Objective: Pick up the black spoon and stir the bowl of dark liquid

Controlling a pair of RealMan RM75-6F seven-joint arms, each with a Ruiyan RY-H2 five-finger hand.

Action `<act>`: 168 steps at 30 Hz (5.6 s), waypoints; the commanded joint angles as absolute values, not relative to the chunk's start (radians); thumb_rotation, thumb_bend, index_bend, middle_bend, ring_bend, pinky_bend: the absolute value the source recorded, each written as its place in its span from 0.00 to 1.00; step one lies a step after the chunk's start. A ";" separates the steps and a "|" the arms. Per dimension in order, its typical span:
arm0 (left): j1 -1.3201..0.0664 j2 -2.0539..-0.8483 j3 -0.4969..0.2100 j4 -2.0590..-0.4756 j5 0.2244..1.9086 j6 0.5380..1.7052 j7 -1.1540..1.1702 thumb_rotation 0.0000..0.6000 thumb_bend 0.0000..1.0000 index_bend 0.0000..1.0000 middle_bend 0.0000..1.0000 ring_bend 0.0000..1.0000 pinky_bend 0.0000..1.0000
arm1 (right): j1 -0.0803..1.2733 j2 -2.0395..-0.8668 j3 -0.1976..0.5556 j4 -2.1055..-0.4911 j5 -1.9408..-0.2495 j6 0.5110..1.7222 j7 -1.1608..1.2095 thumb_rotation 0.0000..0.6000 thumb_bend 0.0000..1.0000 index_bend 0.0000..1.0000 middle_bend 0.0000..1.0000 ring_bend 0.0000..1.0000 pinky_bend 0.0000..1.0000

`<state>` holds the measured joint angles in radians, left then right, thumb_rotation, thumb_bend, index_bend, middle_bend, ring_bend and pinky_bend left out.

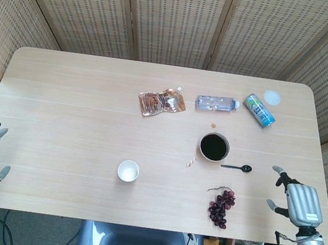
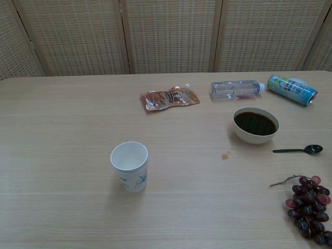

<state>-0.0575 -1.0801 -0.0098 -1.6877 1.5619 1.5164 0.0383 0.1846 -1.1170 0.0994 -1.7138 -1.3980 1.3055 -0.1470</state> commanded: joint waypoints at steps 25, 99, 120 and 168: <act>-0.087 -1.073 -0.026 -1.684 1.532 1.474 0.049 1.00 0.31 0.00 0.00 0.00 0.00 | 0.531 -1.216 0.098 -1.486 -1.182 0.664 -0.041 1.00 0.83 0.26 0.95 0.96 0.96; -0.076 -1.100 -0.009 -1.647 1.499 1.462 0.024 1.00 0.31 0.00 0.00 0.00 0.00 | 0.695 -1.352 0.017 -1.270 -1.006 0.513 -0.125 1.00 0.84 0.26 0.96 0.97 0.98; -0.078 -1.116 -0.008 -1.620 1.494 1.450 0.006 1.00 0.31 0.00 0.00 0.00 0.00 | 0.721 -1.338 -0.011 -1.328 -0.989 0.520 -0.159 1.00 0.84 0.26 0.96 0.97 0.98; -0.088 -1.107 -0.008 -1.665 1.501 1.449 0.057 1.00 0.31 0.00 0.00 0.00 0.00 | 0.645 -1.273 -0.067 -1.333 -1.003 0.571 -0.130 1.00 0.84 0.26 0.96 0.97 0.98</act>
<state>-0.0875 -1.1071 -0.0085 -1.6649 1.5014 1.4488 0.0569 0.6447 -1.2713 -0.0675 -1.3346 -1.0015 0.5726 -0.1316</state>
